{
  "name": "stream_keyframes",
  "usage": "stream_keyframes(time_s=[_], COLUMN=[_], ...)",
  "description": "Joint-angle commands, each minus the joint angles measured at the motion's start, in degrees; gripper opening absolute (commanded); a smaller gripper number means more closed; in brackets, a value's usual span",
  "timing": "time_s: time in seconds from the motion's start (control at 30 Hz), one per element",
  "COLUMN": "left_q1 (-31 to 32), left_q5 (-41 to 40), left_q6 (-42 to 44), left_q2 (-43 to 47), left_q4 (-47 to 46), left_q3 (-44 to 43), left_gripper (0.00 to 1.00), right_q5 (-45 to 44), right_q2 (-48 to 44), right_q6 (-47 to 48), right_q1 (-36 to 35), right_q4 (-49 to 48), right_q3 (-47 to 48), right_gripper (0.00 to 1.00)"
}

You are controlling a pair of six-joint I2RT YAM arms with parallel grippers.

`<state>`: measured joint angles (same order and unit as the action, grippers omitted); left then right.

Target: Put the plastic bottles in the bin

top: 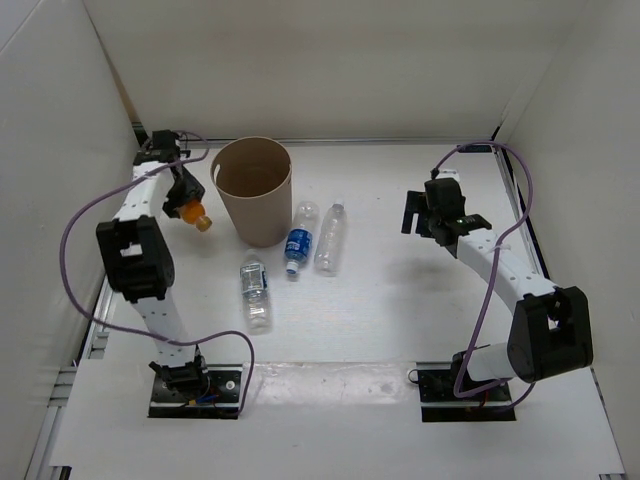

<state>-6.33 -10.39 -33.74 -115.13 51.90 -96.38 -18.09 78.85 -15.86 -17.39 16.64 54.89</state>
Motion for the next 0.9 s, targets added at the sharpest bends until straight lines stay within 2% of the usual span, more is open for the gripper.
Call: stream_keyframes(time_s=[0.0, 0.13, 0.23, 0.37, 0.4, 0.47, 0.5, 0.63, 0.73, 0.87], left_q1=[-0.35, -0.35, -0.09, 1.93, 4.72, 5.80, 11.37, 19.67, 22.75, 24.43], left_q5=[-6.92, -6.22, -4.29, -3.23, -3.58, -5.33, -6.91, -9.91, -10.17, -10.44], left_q6=[-4.31, -5.90, -6.96, -6.96, -6.52, -3.54, -1.53, 5.95, 9.21, 10.10], left_q2=[15.85, 27.12, 32.40, 35.93, 36.99, 38.57, 39.10, 36.39, 30.85, 25.14], left_q4=[1.27, -0.92, -3.81, -5.31, -8.19, -10.67, -14.16, -17.27, -15.87, -16.57], left_q3=[0.39, 4.35, 4.80, 1.73, 1.46, 0.84, 0.75, -2.48, -6.01, -5.41], left_gripper=[0.35, 0.35, 0.32, 0.32, 0.32, 0.33, 0.33, 0.35, 0.35, 0.36], right_q5=[0.68, 0.16, -0.19, -0.28, -0.20, -0.28, -0.28, -0.19, -0.11, -0.02], right_q2=[-0.27, -0.27, -0.28, -0.19, -0.10, -0.01, -0.01, 0.52, 0.69, 0.78], right_q6=[0.83, 1.26, 1.18, 1.18, 1.35, 1.35, 1.36, 1.53, 1.53, 1.71], right_q1=[0.07, -0.54, -0.80, -0.81, -0.89, -0.89, -0.98, -1.16, -1.16, -1.16], right_q4=[-0.21, -0.30, -0.21, -0.03, -0.21, -0.03, 0.05, 0.32, 0.32, 0.41], right_q3=[2.06, 2.15, 2.15, 2.23, 2.32, 2.32, 2.41, 2.85, 2.94, 3.11], right_gripper=[0.90, 0.90, 0.90, 0.90, 0.90, 0.90, 0.90, 0.90, 0.90, 0.90])
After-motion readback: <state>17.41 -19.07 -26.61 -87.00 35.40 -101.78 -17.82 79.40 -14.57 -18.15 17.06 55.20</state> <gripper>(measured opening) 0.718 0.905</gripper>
